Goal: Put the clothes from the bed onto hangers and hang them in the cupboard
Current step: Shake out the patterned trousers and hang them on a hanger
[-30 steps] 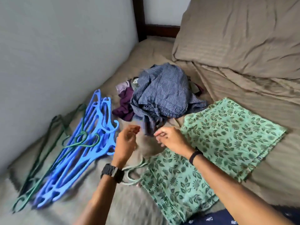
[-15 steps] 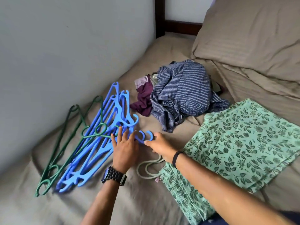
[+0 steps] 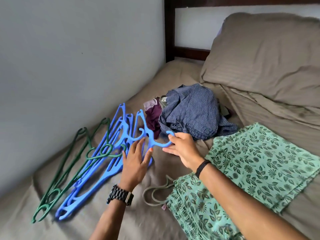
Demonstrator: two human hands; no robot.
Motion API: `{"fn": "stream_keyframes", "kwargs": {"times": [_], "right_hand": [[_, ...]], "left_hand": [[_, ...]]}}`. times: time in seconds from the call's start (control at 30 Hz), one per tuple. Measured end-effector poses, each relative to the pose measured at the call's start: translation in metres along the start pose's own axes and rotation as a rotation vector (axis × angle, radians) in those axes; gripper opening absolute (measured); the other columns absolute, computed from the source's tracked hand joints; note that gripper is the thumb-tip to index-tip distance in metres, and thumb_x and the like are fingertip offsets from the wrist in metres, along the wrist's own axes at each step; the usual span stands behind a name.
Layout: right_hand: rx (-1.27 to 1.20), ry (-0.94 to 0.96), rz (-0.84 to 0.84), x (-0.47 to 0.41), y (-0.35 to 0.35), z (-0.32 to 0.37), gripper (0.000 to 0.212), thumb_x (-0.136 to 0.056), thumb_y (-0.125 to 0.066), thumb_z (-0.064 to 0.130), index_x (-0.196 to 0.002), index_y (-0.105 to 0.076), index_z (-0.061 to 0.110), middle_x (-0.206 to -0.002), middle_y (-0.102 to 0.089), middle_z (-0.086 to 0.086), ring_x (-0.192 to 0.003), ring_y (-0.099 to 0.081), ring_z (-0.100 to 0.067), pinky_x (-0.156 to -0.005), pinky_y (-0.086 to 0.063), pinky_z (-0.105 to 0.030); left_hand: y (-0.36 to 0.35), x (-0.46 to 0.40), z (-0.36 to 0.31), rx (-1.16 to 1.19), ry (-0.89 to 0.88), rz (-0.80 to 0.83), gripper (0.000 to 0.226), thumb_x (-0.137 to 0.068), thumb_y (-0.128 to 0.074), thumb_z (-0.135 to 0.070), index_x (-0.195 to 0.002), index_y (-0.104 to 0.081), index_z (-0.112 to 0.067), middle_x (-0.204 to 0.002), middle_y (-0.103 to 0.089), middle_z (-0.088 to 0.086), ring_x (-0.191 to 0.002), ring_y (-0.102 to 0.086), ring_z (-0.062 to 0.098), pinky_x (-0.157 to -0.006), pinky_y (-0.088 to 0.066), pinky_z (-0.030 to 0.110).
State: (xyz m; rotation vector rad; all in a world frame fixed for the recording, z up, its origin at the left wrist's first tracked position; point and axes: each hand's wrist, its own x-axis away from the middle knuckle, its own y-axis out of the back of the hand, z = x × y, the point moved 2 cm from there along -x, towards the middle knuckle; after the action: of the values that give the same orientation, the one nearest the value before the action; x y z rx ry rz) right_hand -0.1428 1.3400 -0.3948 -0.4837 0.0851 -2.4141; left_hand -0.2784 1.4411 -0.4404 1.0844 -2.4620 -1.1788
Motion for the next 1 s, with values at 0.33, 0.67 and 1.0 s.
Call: {"fn": "stream_keyframes", "kwargs": {"times": [0.33,0.67,1.0], "right_hand": [[0.126,0.297,-0.060,0.015,0.068,0.048,0.019,-0.096,-0.052,0.007,-0.080,-0.063,0.007,-0.070,-0.047,-0.006,-0.067,-0.060,-0.019,-0.063,-0.059,-0.028],[0.259,0.148,0.157,0.032,0.076,0.023,0.042,-0.093,-0.060,0.020,-0.132,-0.045,0.021,-0.115,-0.060,-0.015,-0.099,-0.062,-0.022,-0.088,-0.055,-0.038],[0.584,0.248,0.081,0.047,0.045,-0.022,0.061,-0.097,-0.040,0.000,-0.149,-0.025,0.029,-0.124,-0.055,-0.006,-0.052,-0.064,-0.014,-0.038,-0.048,-0.019]], "left_hand": [[-0.023,-0.008,-0.035,0.251,0.165,-0.181,0.040,-0.091,-0.056,-0.004,-0.129,-0.044,-0.003,-0.117,-0.045,0.018,-0.086,-0.048,-0.007,-0.072,-0.033,0.008],[-0.054,-0.009,-0.055,0.983,0.554,-0.047,0.020,-0.098,-0.031,0.004,-0.099,-0.047,-0.009,-0.072,-0.047,0.011,-0.046,-0.040,0.014,-0.039,-0.037,0.019],[-0.057,-0.036,-0.030,1.372,0.804,-0.147,0.026,-0.101,-0.040,-0.031,-0.106,-0.050,-0.008,-0.091,-0.054,0.005,-0.077,-0.056,0.016,-0.079,-0.048,0.030]]}}
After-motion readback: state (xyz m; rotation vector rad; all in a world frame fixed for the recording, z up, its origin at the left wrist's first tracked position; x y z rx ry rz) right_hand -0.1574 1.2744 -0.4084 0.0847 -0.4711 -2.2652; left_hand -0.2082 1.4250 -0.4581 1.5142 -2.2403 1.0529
